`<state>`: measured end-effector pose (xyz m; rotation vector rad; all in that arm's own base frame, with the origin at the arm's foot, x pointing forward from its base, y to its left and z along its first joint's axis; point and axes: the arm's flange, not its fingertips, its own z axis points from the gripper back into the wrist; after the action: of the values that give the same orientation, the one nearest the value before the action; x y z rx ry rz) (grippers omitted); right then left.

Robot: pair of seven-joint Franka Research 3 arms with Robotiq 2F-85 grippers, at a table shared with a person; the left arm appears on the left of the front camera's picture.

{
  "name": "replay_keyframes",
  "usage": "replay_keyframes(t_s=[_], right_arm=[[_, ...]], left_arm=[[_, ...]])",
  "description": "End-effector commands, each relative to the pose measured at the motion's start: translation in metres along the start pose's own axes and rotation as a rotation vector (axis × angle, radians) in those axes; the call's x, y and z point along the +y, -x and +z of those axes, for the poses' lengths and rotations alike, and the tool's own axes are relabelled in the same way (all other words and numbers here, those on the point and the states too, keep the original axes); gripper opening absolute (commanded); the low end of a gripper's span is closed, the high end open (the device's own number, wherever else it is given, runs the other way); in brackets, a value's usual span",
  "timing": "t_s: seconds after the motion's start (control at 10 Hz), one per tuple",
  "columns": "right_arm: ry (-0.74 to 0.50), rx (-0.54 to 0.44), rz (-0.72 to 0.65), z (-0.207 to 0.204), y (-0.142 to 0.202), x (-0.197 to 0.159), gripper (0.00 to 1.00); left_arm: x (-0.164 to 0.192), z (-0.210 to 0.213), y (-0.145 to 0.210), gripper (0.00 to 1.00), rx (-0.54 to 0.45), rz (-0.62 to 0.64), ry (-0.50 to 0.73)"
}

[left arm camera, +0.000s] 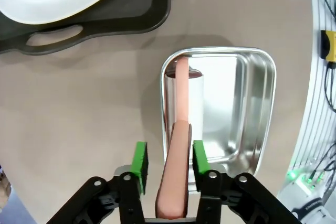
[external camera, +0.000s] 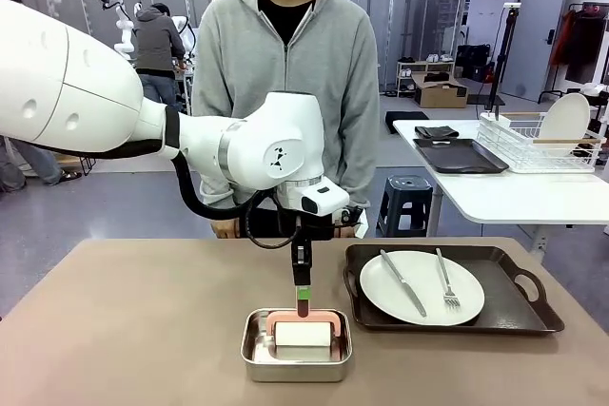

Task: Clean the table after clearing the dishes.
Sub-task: Place the Lint Roller back on top of the Airtight Container.

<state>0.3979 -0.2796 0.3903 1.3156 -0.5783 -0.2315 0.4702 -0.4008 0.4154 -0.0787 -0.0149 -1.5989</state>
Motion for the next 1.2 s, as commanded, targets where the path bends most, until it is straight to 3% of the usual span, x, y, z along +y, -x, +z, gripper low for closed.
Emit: replay_keyframes(t_s=[0.0, 0.1, 1.0, 1.1], right_arm=[[0.000, 0.009, 0.005, 0.001, 0.002, 0.003, 1.00], [0.000, 0.009, 0.005, 0.001, 0.002, 0.003, 1.00], [0.000, 0.009, 0.005, 0.001, 0.002, 0.003, 1.00], [0.000, 0.009, 0.005, 0.001, 0.002, 0.003, 1.00]], left_arm=[[-0.002, 0.006, -0.001, 0.93, 0.019, 0.028, -0.036], [-0.001, 0.014, 0.002, 1.00, 0.010, 0.031, -0.046], [-0.006, 0.042, 0.014, 1.00, -0.028, 0.048, -0.121], [0.005, 0.044, 0.007, 1.00, -0.021, 0.057, -0.083]])
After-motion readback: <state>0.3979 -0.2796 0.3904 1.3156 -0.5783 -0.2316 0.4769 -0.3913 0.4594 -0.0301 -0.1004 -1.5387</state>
